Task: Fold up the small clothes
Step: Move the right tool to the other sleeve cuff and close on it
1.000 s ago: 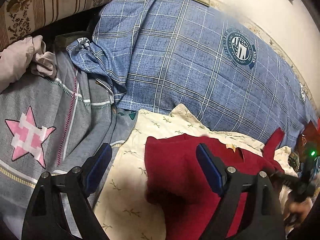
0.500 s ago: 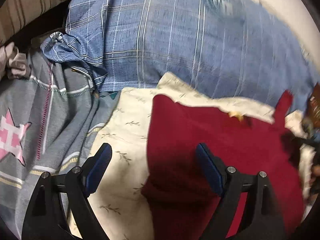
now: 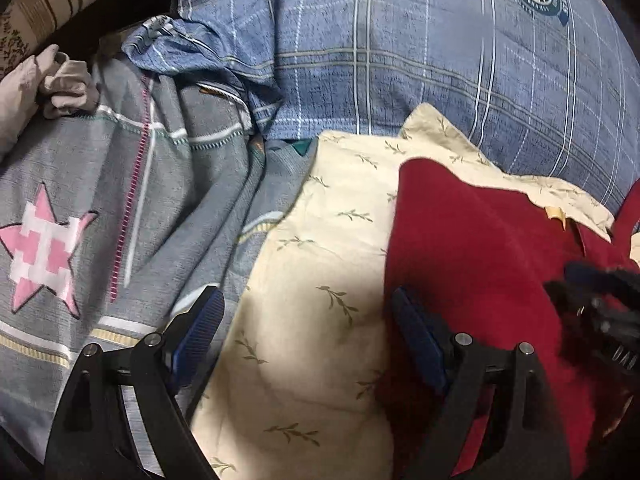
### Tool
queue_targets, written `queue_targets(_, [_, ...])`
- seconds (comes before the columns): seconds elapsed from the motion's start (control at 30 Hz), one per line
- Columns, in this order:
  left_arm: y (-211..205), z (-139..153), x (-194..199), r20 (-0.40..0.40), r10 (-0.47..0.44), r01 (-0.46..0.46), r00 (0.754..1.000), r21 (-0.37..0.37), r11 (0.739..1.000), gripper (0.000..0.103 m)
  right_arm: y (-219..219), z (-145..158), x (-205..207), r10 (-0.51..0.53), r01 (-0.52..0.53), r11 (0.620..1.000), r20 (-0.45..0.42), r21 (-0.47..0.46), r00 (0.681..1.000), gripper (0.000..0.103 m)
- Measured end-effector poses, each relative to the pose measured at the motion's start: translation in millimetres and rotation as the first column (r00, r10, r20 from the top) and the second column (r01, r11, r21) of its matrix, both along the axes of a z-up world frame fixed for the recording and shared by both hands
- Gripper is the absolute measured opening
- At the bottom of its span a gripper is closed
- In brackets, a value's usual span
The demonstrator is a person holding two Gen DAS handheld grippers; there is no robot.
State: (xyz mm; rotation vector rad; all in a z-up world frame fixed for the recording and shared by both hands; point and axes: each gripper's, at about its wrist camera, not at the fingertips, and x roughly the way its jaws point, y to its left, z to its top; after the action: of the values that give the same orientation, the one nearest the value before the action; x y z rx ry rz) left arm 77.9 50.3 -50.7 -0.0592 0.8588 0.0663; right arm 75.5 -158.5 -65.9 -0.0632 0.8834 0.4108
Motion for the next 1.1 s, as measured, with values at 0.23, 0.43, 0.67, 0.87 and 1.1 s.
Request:
queue_targets(0.23, [8, 7, -5, 0.017, 0.017, -0.016, 1.0, -0.06, 0.998, 0.087, 71, -14, 42, 0.13, -0.13, 0.991, -0.047, 0.006, 0.99, 0.046])
queue_targets(0.43, [-4, 10, 0, 0.027, -0.011, 0.013, 1.0, -0.084, 0.996, 0.087, 72, -16, 59, 0.042, -0.04, 0.998, -0.043, 0.046, 0.998, 0.046])
queue_targets(0.67, [-28, 15, -7, 0.053, -0.103, 0.108, 0.993, -0.092, 0.99, 0.087, -11, 4, -19, -0.053, 0.053, 0.998, 0.026, -0.028, 0.998, 0.053])
queue_targets(0.87, [-55, -7, 2, -0.048, -0.185, 0.182, 0.982, -0.062, 0.981, 0.087, -83, -29, -39, -0.23, 0.229, 0.973, -0.028, -0.019, 0.973, 0.057])
queue_targets(1.1, [-60, -1, -4, 0.008, -0.169, 0.169, 0.986, -0.027, 0.985, 0.087, -138, 16, -39, -0.343, 0.345, 0.938, 0.042, -0.038, 0.938, 0.072])
